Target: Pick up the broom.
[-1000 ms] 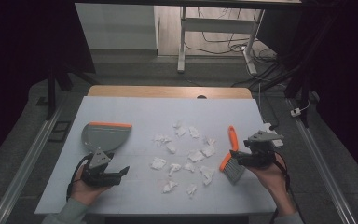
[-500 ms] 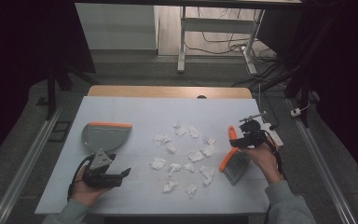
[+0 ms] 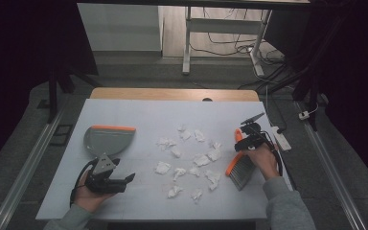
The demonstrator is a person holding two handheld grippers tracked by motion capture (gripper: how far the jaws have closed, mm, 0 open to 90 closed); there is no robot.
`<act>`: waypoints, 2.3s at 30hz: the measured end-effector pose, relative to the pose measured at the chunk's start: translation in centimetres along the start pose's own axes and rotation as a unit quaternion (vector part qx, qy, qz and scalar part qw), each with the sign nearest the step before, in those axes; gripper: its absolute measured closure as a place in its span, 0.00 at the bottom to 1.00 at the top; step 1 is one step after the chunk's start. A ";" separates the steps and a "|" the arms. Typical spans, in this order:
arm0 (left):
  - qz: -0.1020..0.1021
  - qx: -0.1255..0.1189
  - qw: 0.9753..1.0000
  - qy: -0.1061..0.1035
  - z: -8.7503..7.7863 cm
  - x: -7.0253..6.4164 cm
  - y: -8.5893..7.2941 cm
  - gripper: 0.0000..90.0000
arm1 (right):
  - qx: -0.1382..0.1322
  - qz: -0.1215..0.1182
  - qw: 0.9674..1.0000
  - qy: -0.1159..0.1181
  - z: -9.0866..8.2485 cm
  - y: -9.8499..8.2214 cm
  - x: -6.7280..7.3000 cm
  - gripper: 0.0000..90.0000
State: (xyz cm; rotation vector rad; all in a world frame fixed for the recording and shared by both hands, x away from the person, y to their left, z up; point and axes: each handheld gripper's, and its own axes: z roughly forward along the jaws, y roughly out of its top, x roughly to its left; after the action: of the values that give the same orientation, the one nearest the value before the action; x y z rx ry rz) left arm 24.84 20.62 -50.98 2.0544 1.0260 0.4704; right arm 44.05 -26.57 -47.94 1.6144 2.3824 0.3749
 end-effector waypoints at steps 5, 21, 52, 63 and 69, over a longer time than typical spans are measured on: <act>-0.001 0.000 1.000 0.000 0.0 0.1 0.0 0.24 | 0.022 0.001 1.000 -0.006 0.6 0.3 0.3 0.46; -0.004 -0.003 1.000 0.005 -0.1 0.2 0.0 0.24 | 0.037 0.044 0.998 -0.022 1.2 0.5 1.0 0.78; -0.009 -0.003 1.000 0.012 0.3 0.3 0.0 0.25 | -0.202 -0.018 0.973 0.107 -6.2 -4.1 -2.5 0.79; -0.003 -0.001 1.000 0.020 1.0 -0.1 0.4 0.25 | -0.304 -0.015 0.938 0.165 -8.4 -4.8 -2.9 0.79; 0.005 -0.003 1.000 0.018 1.4 -0.5 1.0 0.25 | -0.335 -0.010 0.923 0.186 -8.8 -4.7 -2.2 0.79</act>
State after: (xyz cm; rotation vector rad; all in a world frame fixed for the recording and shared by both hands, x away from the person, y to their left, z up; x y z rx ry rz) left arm 25.93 19.15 -51.07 2.0527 1.0355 0.5177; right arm 37.77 -30.98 -41.17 1.2608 2.1249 1.4220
